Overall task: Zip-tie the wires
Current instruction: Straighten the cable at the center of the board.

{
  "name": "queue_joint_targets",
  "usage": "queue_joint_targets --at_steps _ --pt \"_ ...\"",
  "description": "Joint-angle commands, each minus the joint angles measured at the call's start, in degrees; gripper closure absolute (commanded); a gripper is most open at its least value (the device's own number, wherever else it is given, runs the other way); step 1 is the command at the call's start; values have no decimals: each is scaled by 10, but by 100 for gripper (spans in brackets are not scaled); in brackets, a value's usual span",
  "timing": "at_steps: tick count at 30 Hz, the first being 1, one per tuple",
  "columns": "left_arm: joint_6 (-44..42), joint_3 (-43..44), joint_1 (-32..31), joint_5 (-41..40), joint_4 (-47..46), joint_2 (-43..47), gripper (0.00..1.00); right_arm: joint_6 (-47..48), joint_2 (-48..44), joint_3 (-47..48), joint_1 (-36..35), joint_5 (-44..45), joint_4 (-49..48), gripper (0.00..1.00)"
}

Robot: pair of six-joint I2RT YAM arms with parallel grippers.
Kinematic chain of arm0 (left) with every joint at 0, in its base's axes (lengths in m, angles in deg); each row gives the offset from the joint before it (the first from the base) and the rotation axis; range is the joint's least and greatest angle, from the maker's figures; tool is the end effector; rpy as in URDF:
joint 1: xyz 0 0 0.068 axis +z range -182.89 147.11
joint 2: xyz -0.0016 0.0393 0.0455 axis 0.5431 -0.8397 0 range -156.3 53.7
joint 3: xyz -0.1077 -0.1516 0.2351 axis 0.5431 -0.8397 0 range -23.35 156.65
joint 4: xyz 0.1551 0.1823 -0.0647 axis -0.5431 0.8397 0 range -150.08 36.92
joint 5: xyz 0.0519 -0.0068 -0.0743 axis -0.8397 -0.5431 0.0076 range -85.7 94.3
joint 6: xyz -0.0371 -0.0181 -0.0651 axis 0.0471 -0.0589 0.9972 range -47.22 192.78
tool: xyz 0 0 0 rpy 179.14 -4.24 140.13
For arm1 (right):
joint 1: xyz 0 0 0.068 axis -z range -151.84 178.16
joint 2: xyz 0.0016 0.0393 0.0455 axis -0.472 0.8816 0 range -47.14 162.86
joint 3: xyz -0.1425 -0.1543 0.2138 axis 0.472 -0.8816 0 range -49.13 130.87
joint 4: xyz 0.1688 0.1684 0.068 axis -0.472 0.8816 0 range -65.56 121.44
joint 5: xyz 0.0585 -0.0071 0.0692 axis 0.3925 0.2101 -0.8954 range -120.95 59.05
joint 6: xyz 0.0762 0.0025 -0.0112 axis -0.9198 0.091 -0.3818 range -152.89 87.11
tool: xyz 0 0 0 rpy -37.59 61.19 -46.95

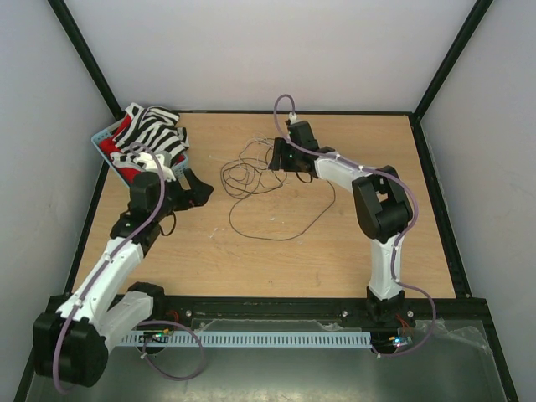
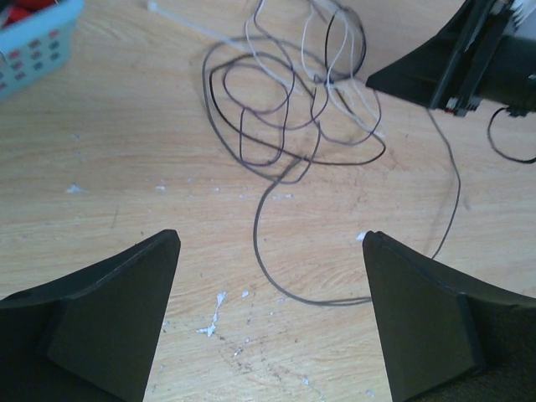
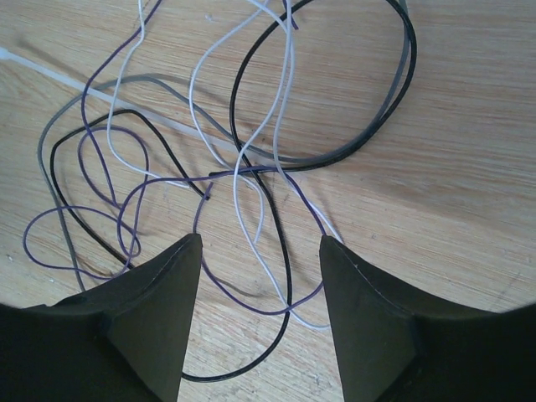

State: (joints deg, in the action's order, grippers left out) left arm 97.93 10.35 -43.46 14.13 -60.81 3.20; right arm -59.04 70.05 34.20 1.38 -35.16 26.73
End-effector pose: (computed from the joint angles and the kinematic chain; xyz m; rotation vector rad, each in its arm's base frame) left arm 0.2001 -0.0487 0.2910 -0.1183 1.8852 -0.5893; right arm 0.4359 0.2254 0.2122 -0.0547 2.2636 0.5869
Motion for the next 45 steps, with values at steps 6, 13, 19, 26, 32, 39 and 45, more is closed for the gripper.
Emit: queue_joint_targets --at_steps 6,13,19,26,32,39,45 --pt "-27 40 -71 15 22 -199 16 10 -49 -48 -5 30 21 31" --pt "-67 129 -140 -72 65 -332 27 35 -114 -85 -5 67 34 30" --pt "-82 155 -172 -121 77 -387 40 62 -172 -112 -5 113 52 30" --pt "-91 175 -199 -181 102 -428 51 78 -229 -130 -5 145 58 30" --pt "-92 182 -208 -189 111 -450 66 79 -265 -150 -5 159 59 30" --pt "-75 148 -216 -168 113 -443 90 87 -292 -171 -3 168 59 31" --pt "-38 103 -227 -164 125 -396 96 91 -297 -181 -3 162 59 31"
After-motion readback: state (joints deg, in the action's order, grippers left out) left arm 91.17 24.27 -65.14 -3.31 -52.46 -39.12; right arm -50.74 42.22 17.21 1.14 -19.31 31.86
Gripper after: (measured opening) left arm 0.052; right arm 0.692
